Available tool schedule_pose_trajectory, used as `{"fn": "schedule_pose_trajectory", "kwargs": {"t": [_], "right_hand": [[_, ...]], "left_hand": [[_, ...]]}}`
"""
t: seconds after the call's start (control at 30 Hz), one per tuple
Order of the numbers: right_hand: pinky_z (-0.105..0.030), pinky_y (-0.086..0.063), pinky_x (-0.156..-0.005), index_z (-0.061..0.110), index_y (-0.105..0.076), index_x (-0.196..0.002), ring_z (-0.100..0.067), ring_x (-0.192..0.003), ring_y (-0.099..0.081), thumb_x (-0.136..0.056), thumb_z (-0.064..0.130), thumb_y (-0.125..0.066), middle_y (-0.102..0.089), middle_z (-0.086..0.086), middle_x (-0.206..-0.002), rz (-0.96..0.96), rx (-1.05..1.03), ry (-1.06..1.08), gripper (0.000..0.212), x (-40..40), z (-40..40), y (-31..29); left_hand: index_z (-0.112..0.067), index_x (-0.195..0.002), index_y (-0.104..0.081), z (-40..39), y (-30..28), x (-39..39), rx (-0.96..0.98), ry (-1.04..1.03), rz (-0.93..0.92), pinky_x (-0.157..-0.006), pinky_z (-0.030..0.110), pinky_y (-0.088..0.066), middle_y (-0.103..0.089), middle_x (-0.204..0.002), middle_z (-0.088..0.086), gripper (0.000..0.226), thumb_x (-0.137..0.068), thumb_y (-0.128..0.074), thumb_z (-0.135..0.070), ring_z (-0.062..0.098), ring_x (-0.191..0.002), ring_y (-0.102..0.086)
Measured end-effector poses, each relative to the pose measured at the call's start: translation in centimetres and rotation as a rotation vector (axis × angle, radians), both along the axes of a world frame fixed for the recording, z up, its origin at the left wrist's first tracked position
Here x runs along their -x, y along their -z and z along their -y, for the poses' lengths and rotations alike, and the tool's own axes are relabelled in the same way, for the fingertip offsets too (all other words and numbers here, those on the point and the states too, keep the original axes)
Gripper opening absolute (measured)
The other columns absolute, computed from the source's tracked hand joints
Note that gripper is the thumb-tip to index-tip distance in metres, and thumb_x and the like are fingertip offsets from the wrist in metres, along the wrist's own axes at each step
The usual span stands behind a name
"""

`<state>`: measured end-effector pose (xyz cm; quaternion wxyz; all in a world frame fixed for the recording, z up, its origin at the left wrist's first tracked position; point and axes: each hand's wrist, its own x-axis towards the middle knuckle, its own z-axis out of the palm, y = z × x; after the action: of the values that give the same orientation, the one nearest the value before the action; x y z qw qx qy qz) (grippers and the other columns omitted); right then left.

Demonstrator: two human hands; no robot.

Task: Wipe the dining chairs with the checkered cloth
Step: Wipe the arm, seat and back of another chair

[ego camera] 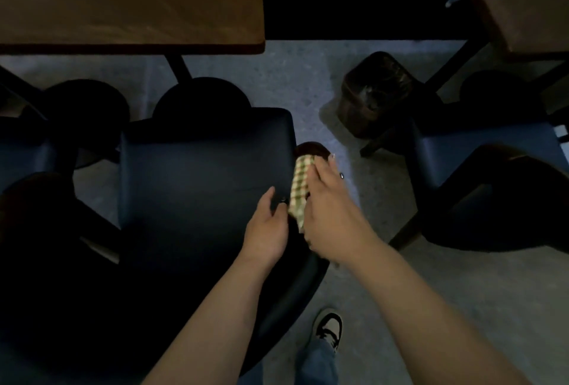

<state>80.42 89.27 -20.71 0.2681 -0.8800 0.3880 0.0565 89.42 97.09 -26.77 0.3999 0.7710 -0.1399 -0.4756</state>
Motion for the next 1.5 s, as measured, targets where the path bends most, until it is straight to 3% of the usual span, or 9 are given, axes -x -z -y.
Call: {"fn": "schedule_pose_trajectory", "kwargs": {"t": [0.3,0.57,0.77,0.9,0.97,1.1,1.23,1.4,1.5], "right_hand": [[-0.039,-0.042,-0.095,0.004,-0.062,-0.106,-0.035,-0.111,-0.051,-0.094,0.016,-0.041,-0.059,-0.017,-0.116,-0.201,-0.041,0.055,0.028,-6.0,8.2,2.5],[-0.030,-0.002,-0.116,0.007,-0.026,-0.149,-0.023,-0.147,0.008,-0.096,0.025,-0.038,-0.013,0.003,-0.159,0.015,-0.010,-0.099,0.058,-0.1,1.8,1.1],[-0.046,-0.005,-0.119,0.001,-0.032,-0.144,-0.033,-0.146,0.002,-0.095,0.026,-0.037,-0.019,-0.009,-0.157,-0.186,-0.014,0.002,0.055,-4.2,6.3,3.2],[-0.040,-0.042,-0.091,0.007,-0.061,-0.110,-0.033,-0.112,-0.051,-0.092,0.024,-0.042,-0.058,-0.015,-0.114,-0.263,-0.084,0.148,0.031,-6.9,9.5,4.2],[-0.032,-0.039,-0.075,0.010,-0.062,-0.101,-0.027,-0.089,-0.052,-0.093,0.019,-0.042,-0.055,-0.008,-0.084,-0.236,-0.180,0.183,0.024,-7.4,10.7,4.5],[-0.023,-0.035,-0.054,0.015,-0.046,-0.063,-0.020,-0.062,-0.045,-0.097,0.022,-0.047,-0.043,-0.001,-0.054,0.086,-0.611,0.576,0.034,-6.0,12.6,5.9],[-0.016,-0.042,-0.041,0.015,-0.057,-0.072,-0.014,-0.045,-0.061,-0.099,0.041,-0.044,-0.062,0.000,-0.051,0.624,-1.122,0.968,0.039,-3.0,10.3,7.9],[-0.019,-0.049,-0.048,0.017,-0.071,-0.085,-0.009,-0.061,-0.069,-0.094,0.042,-0.047,-0.072,0.001,-0.069,0.788,-1.059,0.986,0.035,-1.1,7.4,8.7],[-0.022,-0.053,-0.069,0.024,-0.069,-0.111,-0.009,-0.088,-0.069,-0.090,0.037,-0.051,-0.073,0.002,-0.099,0.856,-0.952,0.945,0.031,-1.2,7.4,8.6]], "left_hand": [[-0.032,-0.144,-0.044,0.4,-0.4,0.2,-0.034,0.124,0.020,-0.105,0.024,-0.032,-0.047,-0.146,-0.006,0.045,-0.099,-0.042,-0.035,0.013,-0.132,-0.043],[-0.026,-0.122,-0.065,0.1,-0.7,0.2,-0.008,-0.009,-0.066,-0.080,0.019,-0.045,-0.068,-0.116,-0.008,0.031,-0.094,-0.050,-0.029,0.004,-0.102,-0.061],[-0.022,-0.127,-0.062,0.4,-0.4,0.3,-0.083,-0.037,-0.075,-0.104,0.034,-0.044,-0.066,-0.121,-0.004,0.034,-0.094,-0.054,-0.025,0.013,-0.111,-0.060],[-0.026,-0.131,-0.058,0.4,-0.2,0.3,-0.083,-0.044,-0.101,-0.096,0.021,-0.041,-0.062,-0.120,-0.012,0.036,-0.095,-0.055,-0.027,0.005,-0.109,-0.057],[-0.026,-0.133,-0.056,0.4,-0.3,0.4,-0.064,-0.033,-0.092,-0.093,0.018,-0.038,-0.061,-0.121,-0.013,0.038,-0.096,-0.054,-0.027,0.002,-0.108,-0.055],[-0.028,-0.138,-0.051,1.7,-0.9,0.8,0.002,-0.043,-0.023,-0.091,0.017,-0.034,-0.056,-0.109,-0.025,0.040,-0.098,-0.048,-0.030,-0.001,-0.107,-0.051],[-0.025,-0.144,-0.041,6.7,-2.2,1.1,0.011,-0.049,-0.004,-0.103,0.031,-0.040,-0.055,-0.132,-0.007,0.046,-0.100,-0.039,-0.039,0.014,-0.119,-0.052],[-0.005,-0.142,-0.032,12.3,-2.5,1.1,-0.212,-0.070,0.046,-0.098,0.043,-0.045,-0.050,-0.134,0.015,0.056,-0.101,-0.030,-0.044,0.032,-0.115,-0.053],[-0.003,-0.144,-0.033,12.6,-2.3,1.3,-0.243,-0.011,0.156,-0.104,0.042,-0.041,-0.047,-0.141,0.016,0.059,-0.101,-0.029,-0.044,0.032,-0.124,-0.050]]}}
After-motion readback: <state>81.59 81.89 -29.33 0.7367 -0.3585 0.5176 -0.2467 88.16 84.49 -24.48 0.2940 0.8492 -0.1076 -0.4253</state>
